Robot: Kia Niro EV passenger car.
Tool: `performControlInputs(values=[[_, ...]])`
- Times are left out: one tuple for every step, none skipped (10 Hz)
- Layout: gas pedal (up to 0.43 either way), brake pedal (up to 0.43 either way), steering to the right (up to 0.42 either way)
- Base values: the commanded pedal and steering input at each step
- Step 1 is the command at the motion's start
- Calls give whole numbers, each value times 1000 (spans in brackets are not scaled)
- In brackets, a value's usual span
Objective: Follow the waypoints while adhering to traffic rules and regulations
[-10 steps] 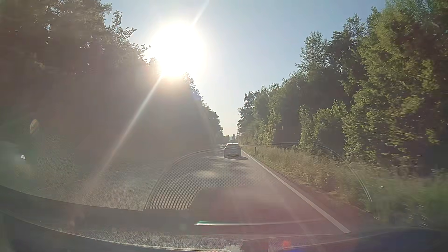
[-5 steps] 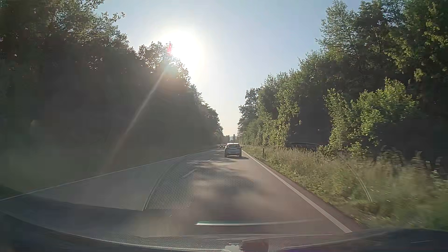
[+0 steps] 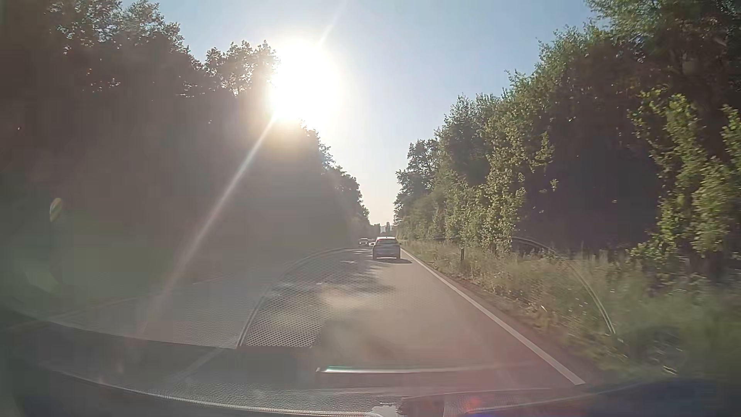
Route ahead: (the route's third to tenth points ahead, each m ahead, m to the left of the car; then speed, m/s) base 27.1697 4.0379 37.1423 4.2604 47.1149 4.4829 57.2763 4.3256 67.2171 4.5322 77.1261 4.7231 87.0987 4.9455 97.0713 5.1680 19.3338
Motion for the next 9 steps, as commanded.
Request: performControlInputs(values=[[157, 0, 1], [157, 0, 1], [157, 0, 1], [157, 0, 1], [157, 0, 1], [157, 0, 1], [157, 0, 1], [157, 0, 1], [157, 0, 1]])
